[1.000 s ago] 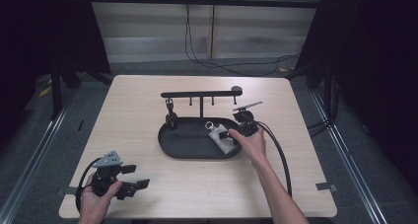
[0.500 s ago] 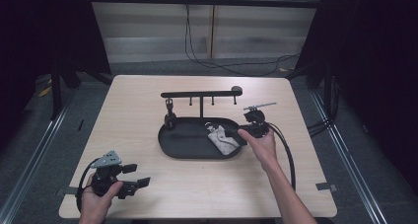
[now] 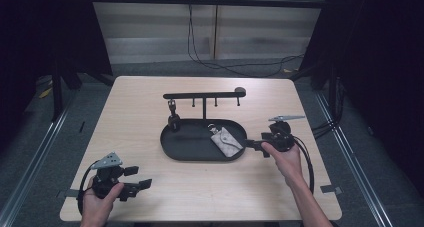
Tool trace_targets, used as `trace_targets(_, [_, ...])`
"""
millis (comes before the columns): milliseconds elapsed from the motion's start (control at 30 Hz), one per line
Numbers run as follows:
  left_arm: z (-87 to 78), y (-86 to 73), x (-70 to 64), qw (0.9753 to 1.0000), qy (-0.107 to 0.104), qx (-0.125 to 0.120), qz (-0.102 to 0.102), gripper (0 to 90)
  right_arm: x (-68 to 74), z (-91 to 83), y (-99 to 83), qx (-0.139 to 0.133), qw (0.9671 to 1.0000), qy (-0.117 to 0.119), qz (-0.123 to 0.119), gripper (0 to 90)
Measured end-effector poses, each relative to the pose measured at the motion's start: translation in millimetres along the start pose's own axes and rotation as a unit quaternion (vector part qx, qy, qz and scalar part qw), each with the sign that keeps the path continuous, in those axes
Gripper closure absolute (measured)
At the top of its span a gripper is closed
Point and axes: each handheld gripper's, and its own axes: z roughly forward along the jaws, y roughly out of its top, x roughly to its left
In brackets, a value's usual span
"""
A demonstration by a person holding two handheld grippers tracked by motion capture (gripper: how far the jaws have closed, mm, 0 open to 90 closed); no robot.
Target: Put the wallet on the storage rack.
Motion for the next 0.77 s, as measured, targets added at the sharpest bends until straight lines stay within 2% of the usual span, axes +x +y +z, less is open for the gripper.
trace_targets(267, [-0.3, -0.5, 0.4, 1.0000, 0.004, -0.001, -0.003, 23.3, 1.8, -28.0, -26.6, -0.015, 0.9998, -0.014, -0.008, 17.1])
trace_targets(333, [0.1, -0.5, 0.6, 1.0000, 0.005, -0.002, -0.004, 23.1, 1.3, -35.5, -36.2, -0.019, 0.9995, -0.024, -0.009, 17.1])
trace_targets(567, [0.4, -0.6, 1.3, 0.9999, 0.010, 0.003, -0.003, 22.4, -3.4, -57.8, -69.8, -0.041, 0.9988, -0.027, 0.008, 17.1])
trace_targets(767, [0.5, -2.3, -0.1, 0.9999, 0.011, 0.005, -0.005, 22.4, -7.5, -64.1, -89.5, -0.031, 0.9976, -0.061, -0.002, 17.1])
